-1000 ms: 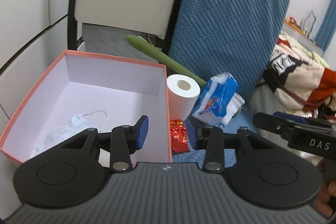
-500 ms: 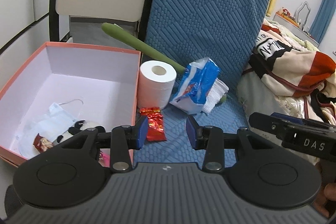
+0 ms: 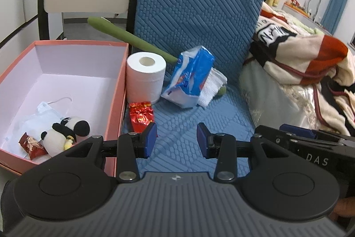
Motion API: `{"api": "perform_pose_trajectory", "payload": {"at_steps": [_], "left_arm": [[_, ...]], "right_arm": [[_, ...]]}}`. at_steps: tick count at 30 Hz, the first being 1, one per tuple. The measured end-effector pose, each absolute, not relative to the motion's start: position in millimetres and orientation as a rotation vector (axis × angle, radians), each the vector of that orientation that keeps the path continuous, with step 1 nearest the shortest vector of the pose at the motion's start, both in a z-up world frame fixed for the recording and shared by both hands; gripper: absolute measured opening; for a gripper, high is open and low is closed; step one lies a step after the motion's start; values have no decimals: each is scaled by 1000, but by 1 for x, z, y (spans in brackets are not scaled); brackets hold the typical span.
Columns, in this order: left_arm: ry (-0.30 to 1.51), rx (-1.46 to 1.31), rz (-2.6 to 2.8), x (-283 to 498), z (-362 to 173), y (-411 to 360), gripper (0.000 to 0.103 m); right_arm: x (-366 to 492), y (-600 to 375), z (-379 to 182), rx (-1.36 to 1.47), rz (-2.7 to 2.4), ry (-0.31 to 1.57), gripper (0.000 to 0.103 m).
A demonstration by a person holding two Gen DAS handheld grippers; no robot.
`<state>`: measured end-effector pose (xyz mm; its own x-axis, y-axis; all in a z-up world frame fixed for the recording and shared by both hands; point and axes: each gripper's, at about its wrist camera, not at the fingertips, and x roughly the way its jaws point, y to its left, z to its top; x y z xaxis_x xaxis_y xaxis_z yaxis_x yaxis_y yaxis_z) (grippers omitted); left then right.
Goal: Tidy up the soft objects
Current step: 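Move both open tools back from the box toward the chair seat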
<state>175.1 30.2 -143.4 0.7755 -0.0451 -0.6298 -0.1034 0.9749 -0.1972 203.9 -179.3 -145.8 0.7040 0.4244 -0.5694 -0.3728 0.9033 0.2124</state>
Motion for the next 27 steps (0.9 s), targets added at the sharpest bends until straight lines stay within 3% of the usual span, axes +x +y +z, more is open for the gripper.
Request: {"api": "perform_pose_trajectory", "payload": {"at_steps": [27], "left_arm": [[709, 32, 47, 242, -201, -16, 45]], "right_arm": [[258, -189, -184, 229, 410, 686, 65]]}}
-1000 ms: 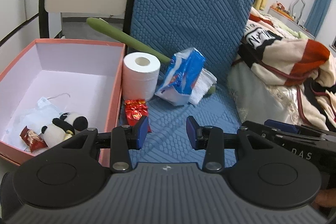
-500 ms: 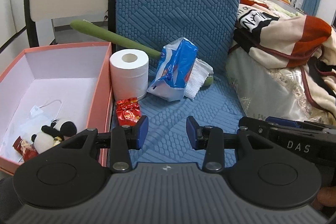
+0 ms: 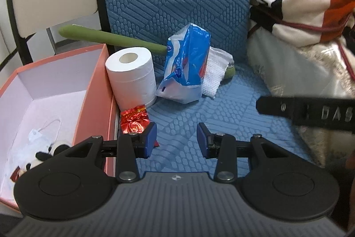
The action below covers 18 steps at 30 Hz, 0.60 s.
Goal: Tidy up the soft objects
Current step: 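Move the left tool to the red foil packet while the right tool grasps the blue plastic bag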
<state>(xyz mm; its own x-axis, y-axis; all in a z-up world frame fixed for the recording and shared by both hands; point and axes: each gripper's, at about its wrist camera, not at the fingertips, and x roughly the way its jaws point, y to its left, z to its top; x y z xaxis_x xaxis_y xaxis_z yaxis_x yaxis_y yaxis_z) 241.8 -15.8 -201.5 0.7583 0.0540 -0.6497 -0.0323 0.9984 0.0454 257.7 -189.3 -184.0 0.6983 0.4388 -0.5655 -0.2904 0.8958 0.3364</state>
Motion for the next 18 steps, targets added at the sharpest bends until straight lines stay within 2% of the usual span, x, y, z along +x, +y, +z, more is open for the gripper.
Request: {"api": "perform_pose_trajectory", "payload": {"at_steps": [9, 18], "left_arm": [[714, 151, 76, 264, -240, -27, 45], [704, 274, 168, 276, -268, -33, 45]], "right_arm": [[288, -179, -205, 247, 394, 678, 65], [331, -184, -233, 370, 412, 751, 65]]}}
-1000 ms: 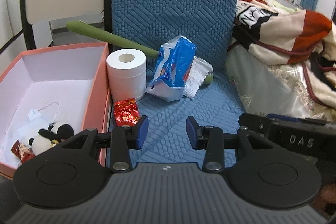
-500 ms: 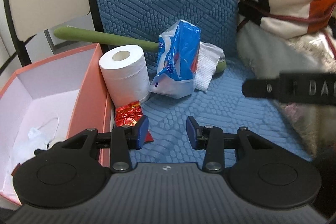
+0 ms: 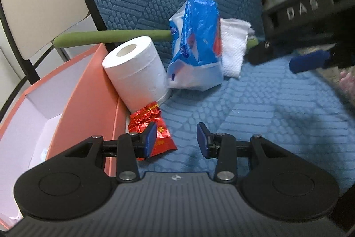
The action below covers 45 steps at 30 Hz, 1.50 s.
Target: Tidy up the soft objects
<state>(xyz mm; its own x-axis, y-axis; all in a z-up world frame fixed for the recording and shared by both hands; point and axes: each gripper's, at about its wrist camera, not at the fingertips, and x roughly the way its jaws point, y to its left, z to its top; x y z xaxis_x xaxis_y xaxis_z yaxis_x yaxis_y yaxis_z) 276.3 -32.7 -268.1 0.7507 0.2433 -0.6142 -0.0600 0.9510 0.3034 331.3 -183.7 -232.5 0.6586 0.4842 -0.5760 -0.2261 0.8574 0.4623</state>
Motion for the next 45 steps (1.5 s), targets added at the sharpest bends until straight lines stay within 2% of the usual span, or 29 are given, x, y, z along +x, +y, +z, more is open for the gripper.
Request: {"api": "perform_pose_trajectory", "payload": {"at_steps": [13, 17, 35, 40, 43, 45], "left_arm": [[756, 312, 322, 315, -293, -16, 45], [760, 323, 340, 325, -299, -11, 59], [762, 321, 313, 349, -309, 7, 59], [769, 245, 292, 354, -306, 15, 58], [769, 228, 289, 356, -306, 17, 57], [765, 227, 296, 356, -306, 17, 47]], "right_arm": [[372, -160, -229, 482, 573, 748, 66], [382, -145, -221, 450, 578, 744, 66], [414, -94, -228, 275, 491, 799, 66], [417, -92, -229, 251, 475, 805, 63], [419, -95, -231, 247, 466, 815, 56], [420, -98, -231, 244, 458, 819, 49]]}}
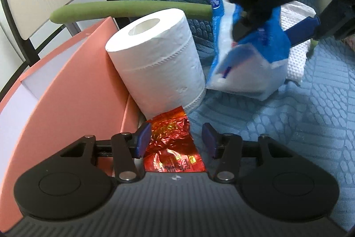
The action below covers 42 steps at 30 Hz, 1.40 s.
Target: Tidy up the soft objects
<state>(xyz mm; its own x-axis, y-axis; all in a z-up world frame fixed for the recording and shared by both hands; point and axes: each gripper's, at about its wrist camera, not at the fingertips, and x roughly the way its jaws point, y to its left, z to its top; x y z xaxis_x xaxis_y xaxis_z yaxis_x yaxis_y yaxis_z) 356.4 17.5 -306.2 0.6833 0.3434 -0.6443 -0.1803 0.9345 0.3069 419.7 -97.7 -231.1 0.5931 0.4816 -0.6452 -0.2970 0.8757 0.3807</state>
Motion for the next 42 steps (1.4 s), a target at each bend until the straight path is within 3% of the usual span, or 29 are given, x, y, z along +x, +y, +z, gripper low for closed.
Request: {"api": "perform_pose_trajectory", "payload": {"at_steps": [4, 7, 9, 13, 14, 22, 26, 28, 42], "left_arm": [[762, 191, 301, 355, -302, 23, 45], [757, 163, 296, 353, -298, 25, 36], [752, 148, 290, 352, -294, 26, 28], [750, 128, 283, 348, -289, 25, 25], [746, 125, 283, 346, -288, 25, 19], [747, 43, 253, 336, -276, 31, 18], [732, 21, 237, 329, -269, 31, 11], [727, 10, 226, 325, -265, 30, 1], [753, -112, 202, 306, -263, 38, 2]], "right_arm": [[420, -100, -232, 233, 461, 835, 33], [417, -101, -231, 202, 460, 835, 27], [414, -102, -229, 194, 459, 834, 27], [408, -104, -224, 167, 432, 826, 25], [406, -105, -222, 165, 429, 824, 25], [390, -119, -214, 145, 414, 814, 25], [381, -125, -210, 132, 416, 801, 25], [374, -127, -208, 117, 416, 795, 25], [337, -143, -218, 60, 418, 814, 25]]}}
